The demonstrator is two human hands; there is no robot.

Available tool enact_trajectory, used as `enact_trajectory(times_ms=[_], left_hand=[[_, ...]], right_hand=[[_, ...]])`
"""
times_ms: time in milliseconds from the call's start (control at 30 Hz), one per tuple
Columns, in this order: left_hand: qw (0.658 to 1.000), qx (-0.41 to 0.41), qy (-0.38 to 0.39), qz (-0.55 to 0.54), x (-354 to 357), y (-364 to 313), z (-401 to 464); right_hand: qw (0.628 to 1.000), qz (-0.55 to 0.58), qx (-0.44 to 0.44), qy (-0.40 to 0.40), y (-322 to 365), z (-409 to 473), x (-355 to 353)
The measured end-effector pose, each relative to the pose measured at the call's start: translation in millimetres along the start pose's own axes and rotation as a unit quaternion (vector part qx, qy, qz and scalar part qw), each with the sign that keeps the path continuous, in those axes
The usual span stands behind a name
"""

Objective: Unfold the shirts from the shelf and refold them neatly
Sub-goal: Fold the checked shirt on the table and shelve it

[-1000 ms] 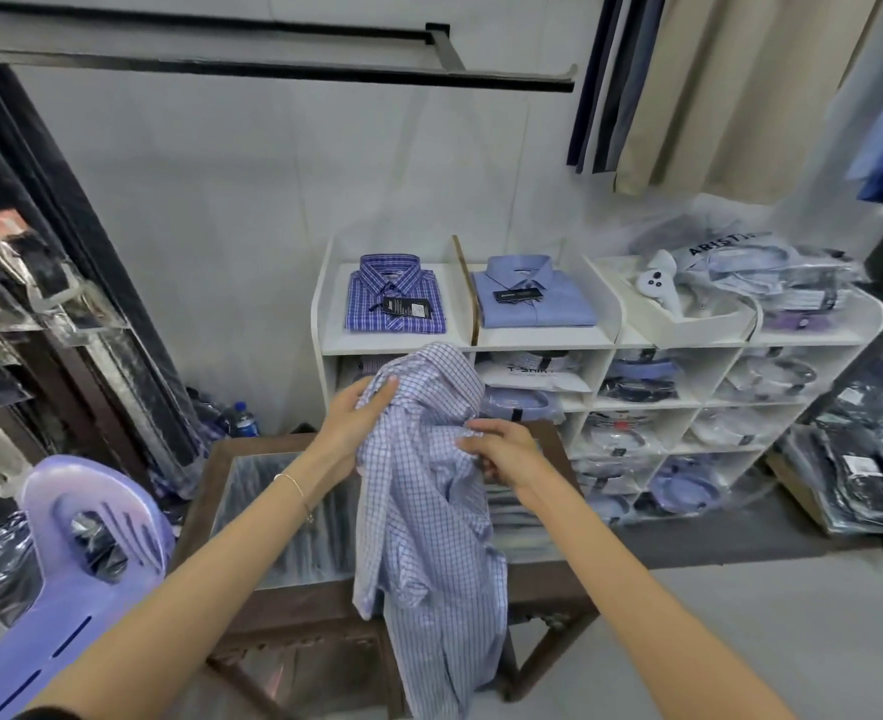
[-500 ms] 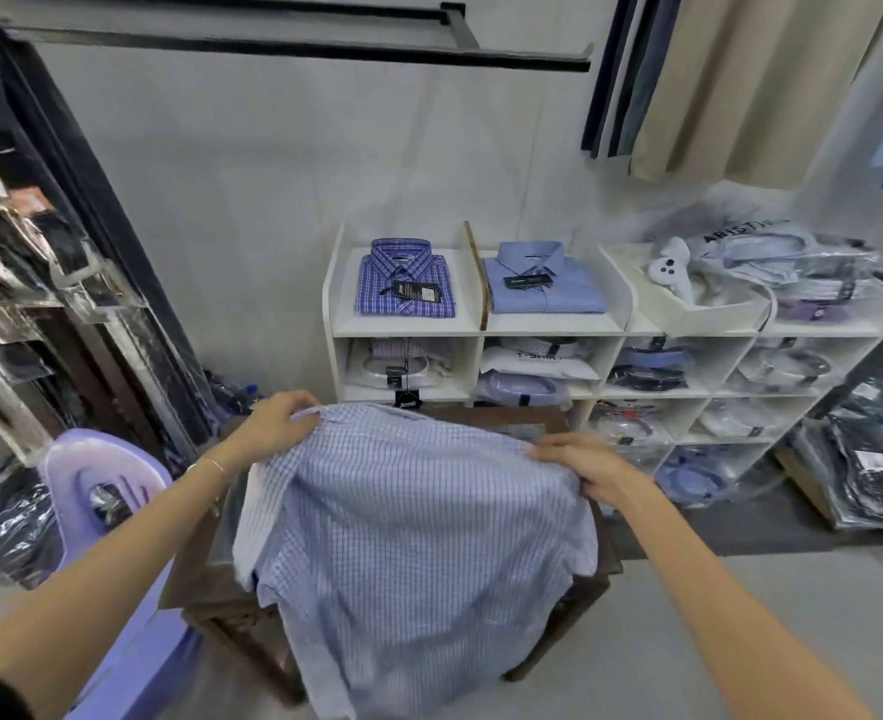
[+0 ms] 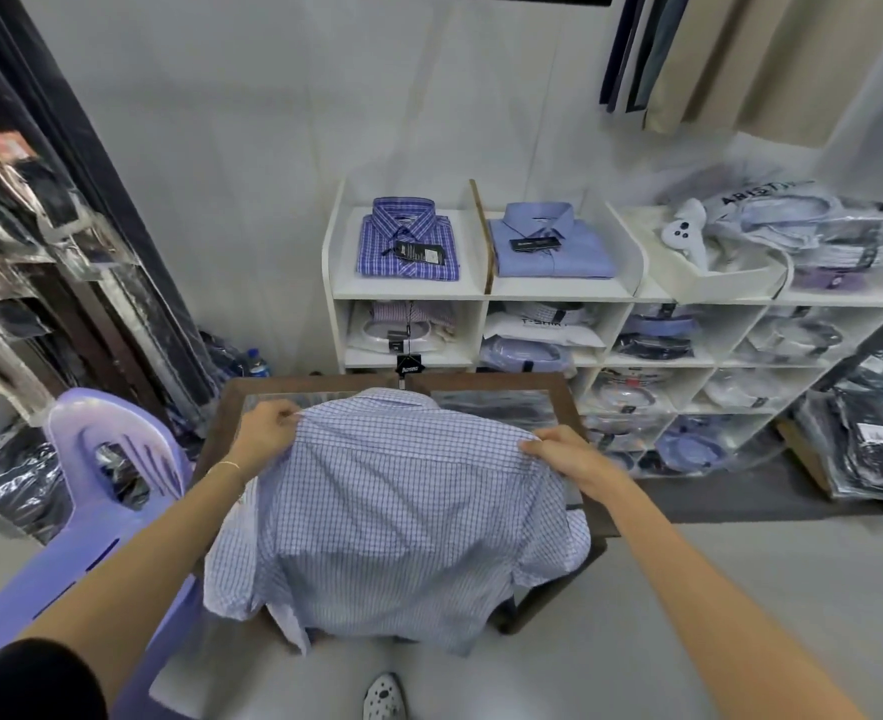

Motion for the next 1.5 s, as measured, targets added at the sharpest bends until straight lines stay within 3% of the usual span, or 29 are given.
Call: enact_trajectory(times_ms=[67, 133, 300, 400, 567, 633, 767, 833, 900, 967, 1067, 1133, 1267, 1367, 1500], left_hand=[[0.989, -0.042, 0.039, -0.133, 12, 6, -5], [0.978, -0.052, 0.080, -0.188, 17, 8, -12], [0.970, 0.002, 0.202, -0.134, 23, 20, -21], [0.966, 0.013, 0.228, -0.123, 23, 34, -7], [0.931, 0.070, 0.354, -0.055, 7, 12, 29], [0.932, 0.105, 0.332, -0.102, -13, -4, 56], [0.938, 0.122, 0.207, -0.248, -49, -31, 115], [0.960, 0.129, 0.174, -0.176, -41, -20, 143], [0.972, 0.115, 0.200, -0.044, -11, 6, 160], [0.978, 0.075, 0.197, 0.003, 15, 40, 166], [0.988, 0.043, 0.152, 0.001, 32, 70, 168], [0.991, 0.025, 0.130, -0.022, 32, 77, 167], [0.984, 0.056, 0.162, -0.042, 36, 75, 164], [0.986, 0.066, 0.143, -0.062, 26, 73, 176], [0.992, 0.084, 0.054, -0.074, -4, 57, 201]], right_hand=[[1.000, 0.006, 0.006, 0.004, -1, 4, 2], [1.000, 0.008, 0.011, 0.006, -1, 2, 4], [0.999, -0.023, 0.008, 0.021, 2, 7, 16], [0.999, 0.012, -0.032, -0.032, 20, 17, 3], [0.992, 0.005, -0.107, -0.071, 74, 24, -31], [0.987, 0.009, -0.140, -0.080, 105, 20, -51], [0.970, 0.119, -0.165, -0.131, 147, 37, -96], [0.970, 0.075, -0.169, -0.157, 156, 61, -98], [0.977, -0.053, -0.139, -0.155, 150, 95, -79], [0.973, -0.140, -0.099, -0.152, 133, 126, -60], [0.971, -0.175, -0.075, -0.142, 122, 151, -44], [0.983, -0.160, -0.041, -0.085, 114, 158, -39], [0.971, -0.233, 0.040, -0.030, 87, 177, -45], [0.957, -0.279, 0.034, -0.066, 88, 185, -58], [0.959, -0.236, 0.008, -0.156, 117, 192, -74]])
Point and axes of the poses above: each hand's wrist, its own z-axis towards the middle knuckle, its own x-axis out of the palm, y = z × x, the point moved 9 cm from there along z, towards the middle knuckle, and after that the axes turned 15 degrees about x, right-handed, at the moved point
